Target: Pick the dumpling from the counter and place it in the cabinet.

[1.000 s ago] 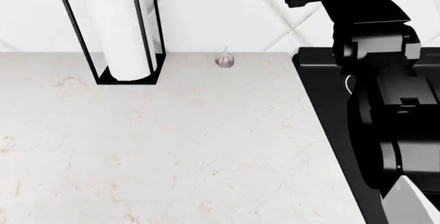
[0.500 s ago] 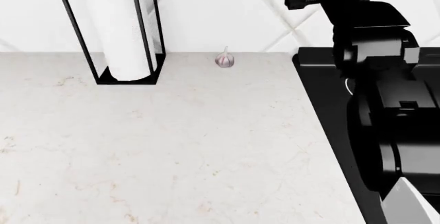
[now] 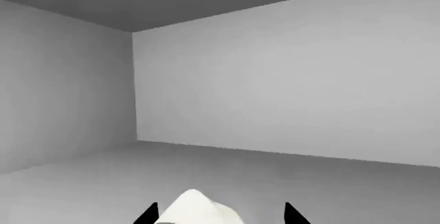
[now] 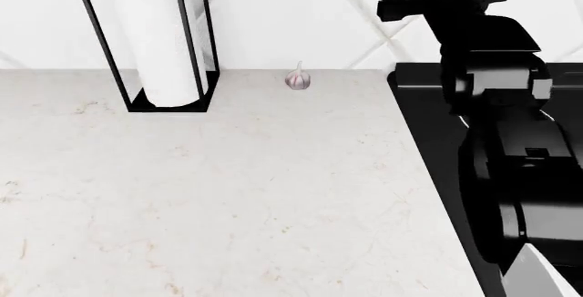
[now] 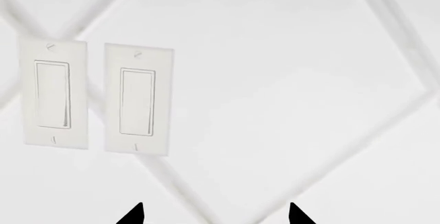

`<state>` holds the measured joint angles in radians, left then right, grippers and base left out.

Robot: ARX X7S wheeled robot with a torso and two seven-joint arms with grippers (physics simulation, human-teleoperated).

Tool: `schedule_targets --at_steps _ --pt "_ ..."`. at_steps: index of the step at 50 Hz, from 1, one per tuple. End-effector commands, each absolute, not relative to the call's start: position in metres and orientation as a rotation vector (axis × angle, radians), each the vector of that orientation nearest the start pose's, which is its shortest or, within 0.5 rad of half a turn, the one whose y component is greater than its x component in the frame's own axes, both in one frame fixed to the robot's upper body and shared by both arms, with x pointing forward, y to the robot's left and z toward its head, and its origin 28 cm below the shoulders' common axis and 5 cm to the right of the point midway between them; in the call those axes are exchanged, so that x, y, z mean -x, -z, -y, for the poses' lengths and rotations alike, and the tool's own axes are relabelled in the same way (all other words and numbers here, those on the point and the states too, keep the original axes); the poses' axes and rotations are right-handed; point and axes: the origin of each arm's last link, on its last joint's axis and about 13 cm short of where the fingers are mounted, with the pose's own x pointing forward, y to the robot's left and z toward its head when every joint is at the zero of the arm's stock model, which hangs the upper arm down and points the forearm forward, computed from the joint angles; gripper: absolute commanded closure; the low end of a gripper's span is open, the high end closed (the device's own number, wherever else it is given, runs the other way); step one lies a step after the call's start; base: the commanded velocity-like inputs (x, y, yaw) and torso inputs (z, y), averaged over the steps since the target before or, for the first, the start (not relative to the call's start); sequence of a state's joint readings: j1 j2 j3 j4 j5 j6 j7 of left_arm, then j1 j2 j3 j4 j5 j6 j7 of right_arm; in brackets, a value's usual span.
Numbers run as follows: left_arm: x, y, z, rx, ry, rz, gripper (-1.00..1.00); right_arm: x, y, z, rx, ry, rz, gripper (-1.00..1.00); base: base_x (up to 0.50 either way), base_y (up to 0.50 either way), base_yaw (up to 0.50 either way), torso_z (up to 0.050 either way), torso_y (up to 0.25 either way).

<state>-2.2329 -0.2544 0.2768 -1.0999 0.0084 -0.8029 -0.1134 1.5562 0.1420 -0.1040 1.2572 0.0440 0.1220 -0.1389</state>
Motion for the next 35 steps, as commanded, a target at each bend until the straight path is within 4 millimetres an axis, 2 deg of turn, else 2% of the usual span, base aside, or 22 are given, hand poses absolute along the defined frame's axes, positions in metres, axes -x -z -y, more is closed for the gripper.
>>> schedule_targets --at_steps 1,15,19,23,29,33,35 --pt "-0.349 -0.495 -0.291 -0.115 -0.257 0.041 -1.00 -0.435 -0.297 0.152 0.085 -0.046 0.186 -1.00 0.00 0.00 0.00 0.000 0.000" --pt "-0.341 -0.519 -0.277 -0.089 -0.048 0.166 -1.00 -0.433 -0.297 0.143 0.112 -0.083 0.193 -1.00 0.00 0.00 0.00 0.000 0.000" --pt "-0.333 -0.532 -0.272 -0.065 0.019 0.225 -1.00 -0.432 -0.298 0.143 0.115 -0.079 0.196 -1.00 0.00 0.00 0.00 0.000 0.000" --pt "-0.315 -0.556 -0.265 0.002 0.135 0.310 -1.00 -0.429 -0.303 0.144 0.120 -0.072 0.203 -1.00 0.00 0.00 0.00 0.000 0.000" --pt "-0.271 -0.583 -0.271 0.089 0.232 0.420 -1.00 -0.427 -0.304 0.143 0.126 -0.070 0.203 -1.00 0.00 0.00 0.00 0.000 0.000" --pt "-0.242 -0.591 -0.279 0.107 0.249 0.474 -1.00 -0.426 -0.305 0.142 0.127 -0.068 0.200 -1.00 0.00 0.00 0.00 0.000 0.000" --pt "-0.228 -0.588 -0.282 0.092 0.237 0.500 -1.00 -0.425 -0.307 0.140 0.130 -0.070 0.201 -1.00 0.00 0.00 0.00 0.000 0.000"
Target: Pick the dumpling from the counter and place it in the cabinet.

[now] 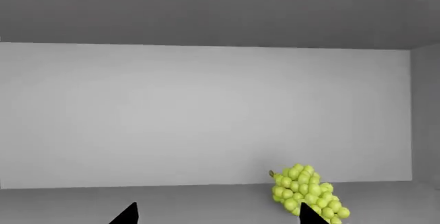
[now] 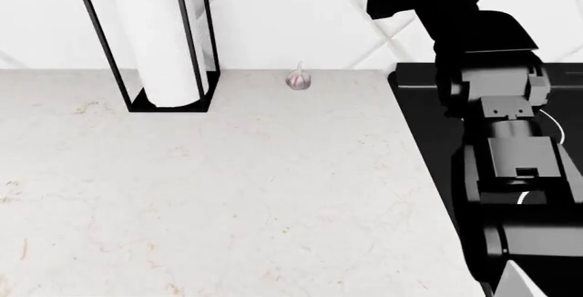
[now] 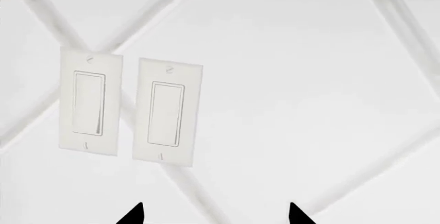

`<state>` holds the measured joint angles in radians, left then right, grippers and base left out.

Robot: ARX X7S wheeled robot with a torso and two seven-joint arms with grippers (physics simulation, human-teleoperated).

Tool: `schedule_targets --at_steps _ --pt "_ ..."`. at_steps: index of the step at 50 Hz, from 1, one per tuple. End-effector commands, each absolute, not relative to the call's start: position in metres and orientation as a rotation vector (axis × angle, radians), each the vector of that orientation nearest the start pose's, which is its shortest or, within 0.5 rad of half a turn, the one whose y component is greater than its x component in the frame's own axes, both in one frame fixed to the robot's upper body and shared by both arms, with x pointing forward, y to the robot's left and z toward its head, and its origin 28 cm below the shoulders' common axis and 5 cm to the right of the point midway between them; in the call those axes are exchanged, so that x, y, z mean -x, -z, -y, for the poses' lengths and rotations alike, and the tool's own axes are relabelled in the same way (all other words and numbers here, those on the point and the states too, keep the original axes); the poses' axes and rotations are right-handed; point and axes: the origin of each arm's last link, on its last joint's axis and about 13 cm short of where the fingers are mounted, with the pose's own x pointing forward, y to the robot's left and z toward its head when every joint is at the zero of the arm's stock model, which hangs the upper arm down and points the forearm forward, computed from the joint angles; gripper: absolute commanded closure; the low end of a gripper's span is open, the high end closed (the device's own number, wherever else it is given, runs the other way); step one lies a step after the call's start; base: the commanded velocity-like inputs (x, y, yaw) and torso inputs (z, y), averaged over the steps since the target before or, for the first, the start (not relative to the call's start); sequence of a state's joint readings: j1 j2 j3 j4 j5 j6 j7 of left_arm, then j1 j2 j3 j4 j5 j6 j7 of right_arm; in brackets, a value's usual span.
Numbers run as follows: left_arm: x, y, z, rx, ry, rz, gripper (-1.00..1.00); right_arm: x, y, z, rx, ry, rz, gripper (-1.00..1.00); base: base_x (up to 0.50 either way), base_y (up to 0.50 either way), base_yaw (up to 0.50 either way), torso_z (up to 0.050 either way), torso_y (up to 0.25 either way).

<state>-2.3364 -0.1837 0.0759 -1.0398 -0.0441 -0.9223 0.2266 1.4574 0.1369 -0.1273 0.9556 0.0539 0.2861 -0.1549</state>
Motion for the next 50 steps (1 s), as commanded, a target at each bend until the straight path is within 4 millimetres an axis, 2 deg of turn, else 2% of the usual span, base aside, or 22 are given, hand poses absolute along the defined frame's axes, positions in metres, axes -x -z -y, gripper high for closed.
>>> schedule_targets --at_steps 1,7,14,18,21,26,30,33,39,44,50 --pt "-0.222 -0.586 -0.284 0.086 0.230 0.512 -1.00 -0.424 -0.307 0.139 0.130 -0.072 0.202 -1.00 0.00 0.00 0.00 0.000 0.000" --pt "-0.188 -0.567 -0.287 0.010 0.173 0.563 -1.00 -0.422 -0.308 0.134 0.133 -0.080 0.204 -1.00 0.00 0.00 0.00 0.000 0.000" --pt "-0.174 -0.540 -0.287 -0.064 0.058 0.565 -1.00 -0.421 -0.307 0.130 0.132 -0.089 0.202 -1.00 0.00 0.00 0.00 0.000 0.000" --pt "-0.153 -0.524 -0.282 -0.091 0.096 0.590 -1.00 -0.422 -0.305 0.131 0.122 -0.085 0.201 -1.00 0.00 0.00 0.00 0.000 0.000" --pt "-0.141 -0.502 -0.279 -0.117 0.079 0.606 -1.00 -0.423 -0.300 0.133 0.114 -0.081 0.197 -1.00 0.00 0.00 0.00 0.000 0.000" --pt "-0.134 -0.462 -0.277 -0.154 0.058 0.584 -1.00 -0.425 -0.291 0.134 0.108 -0.078 0.187 -1.00 0.00 0.00 0.00 0.000 0.000" --pt "-0.128 -0.444 -0.275 -0.165 0.058 0.580 -1.00 -0.427 -0.284 0.135 0.108 -0.074 0.177 -1.00 0.00 0.00 0.00 0.000 0.000" --pt "-0.134 -0.429 -0.272 -0.181 0.034 0.584 -1.00 -0.429 -0.281 0.135 0.104 -0.074 0.171 -1.00 0.00 0.00 0.00 0.000 0.000" --pt "-0.172 -0.365 -0.261 -0.195 -0.016 0.521 -1.00 -0.430 -0.275 0.135 0.098 -0.079 0.163 -1.00 0.00 0.00 0.00 0.000 0.000" --pt "-0.187 -0.333 -0.263 -0.124 -0.022 0.456 -1.00 -0.431 -0.269 0.139 0.091 -0.075 0.155 -1.00 0.00 0.00 0.00 0.000 0.000" --pt "-0.203 -0.305 -0.266 -0.078 -0.018 0.386 -1.00 -0.433 -0.264 0.141 0.081 -0.068 0.146 -1.00 0.00 0.00 0.00 0.000 0.000"
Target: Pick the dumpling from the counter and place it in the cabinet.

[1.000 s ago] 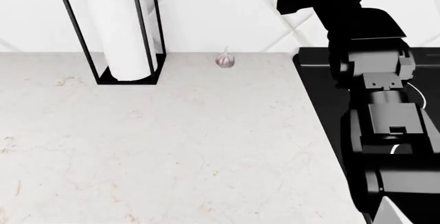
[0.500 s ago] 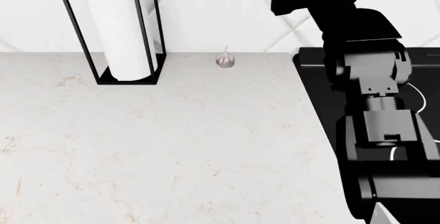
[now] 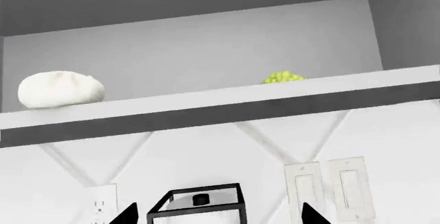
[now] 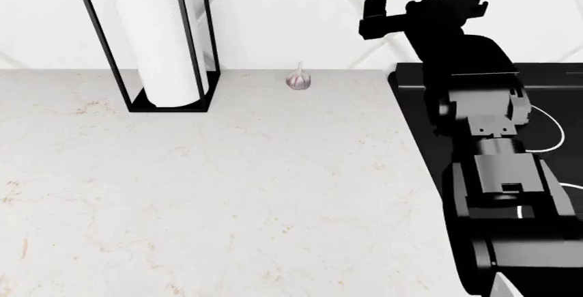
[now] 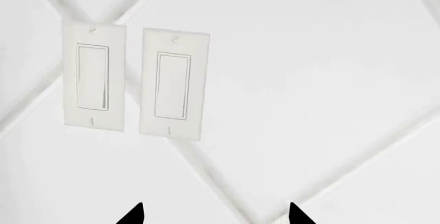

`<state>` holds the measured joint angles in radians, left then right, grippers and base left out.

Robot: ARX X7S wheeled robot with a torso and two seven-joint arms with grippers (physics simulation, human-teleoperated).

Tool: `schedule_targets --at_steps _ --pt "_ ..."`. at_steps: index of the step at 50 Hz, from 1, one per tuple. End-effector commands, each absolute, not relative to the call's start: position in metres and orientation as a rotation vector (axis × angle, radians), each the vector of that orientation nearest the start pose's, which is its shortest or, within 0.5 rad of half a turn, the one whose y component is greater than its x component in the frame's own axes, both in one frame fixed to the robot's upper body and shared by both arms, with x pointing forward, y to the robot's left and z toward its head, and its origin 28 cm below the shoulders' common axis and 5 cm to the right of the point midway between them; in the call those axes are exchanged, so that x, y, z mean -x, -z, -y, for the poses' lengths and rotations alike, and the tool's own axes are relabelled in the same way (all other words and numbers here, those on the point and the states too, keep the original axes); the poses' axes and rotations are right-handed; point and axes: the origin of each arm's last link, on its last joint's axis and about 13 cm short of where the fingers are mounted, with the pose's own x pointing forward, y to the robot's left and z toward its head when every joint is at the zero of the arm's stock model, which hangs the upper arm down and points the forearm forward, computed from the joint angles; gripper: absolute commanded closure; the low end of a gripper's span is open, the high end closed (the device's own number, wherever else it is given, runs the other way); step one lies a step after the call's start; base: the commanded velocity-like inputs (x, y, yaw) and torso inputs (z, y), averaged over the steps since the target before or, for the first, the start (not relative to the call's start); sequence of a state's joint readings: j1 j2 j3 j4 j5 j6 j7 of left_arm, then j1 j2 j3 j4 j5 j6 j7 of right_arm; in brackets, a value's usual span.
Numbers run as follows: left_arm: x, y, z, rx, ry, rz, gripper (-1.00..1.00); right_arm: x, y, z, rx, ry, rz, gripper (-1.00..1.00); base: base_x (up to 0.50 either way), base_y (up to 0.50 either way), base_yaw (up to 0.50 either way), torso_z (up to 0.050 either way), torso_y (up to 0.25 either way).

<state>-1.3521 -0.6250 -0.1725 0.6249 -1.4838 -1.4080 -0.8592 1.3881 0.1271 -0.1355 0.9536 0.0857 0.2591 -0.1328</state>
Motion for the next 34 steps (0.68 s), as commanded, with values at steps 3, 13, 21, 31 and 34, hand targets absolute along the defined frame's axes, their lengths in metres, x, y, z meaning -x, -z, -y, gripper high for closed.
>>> schedule_targets --at_steps 3,13,21,31,34 --pt "-0.211 -0.293 -0.266 -0.063 -0.016 0.360 -1.00 -0.433 -0.263 0.142 0.081 -0.069 0.143 -1.00 0.00 0.00 0.00 0.000 0.000" --pt "-0.226 -0.270 -0.275 -0.030 -0.061 0.309 -1.00 -0.436 -0.258 0.143 0.081 -0.066 0.134 -1.00 0.00 0.00 0.00 0.000 0.000" --pt "-0.257 -0.238 -0.280 0.002 -0.079 0.201 -1.00 -0.433 -0.256 0.139 0.084 -0.073 0.135 -1.00 0.00 0.00 0.00 0.000 0.000" --pt "-0.266 -0.219 -0.278 0.029 -0.038 0.125 -1.00 -0.432 -0.252 0.139 0.086 -0.069 0.132 -1.00 0.00 0.00 0.00 0.000 0.000" --pt "-0.268 -0.213 -0.278 0.036 -0.038 0.110 -1.00 -0.433 -0.250 0.139 0.084 -0.071 0.129 -1.00 0.00 0.00 0.00 0.000 0.000"
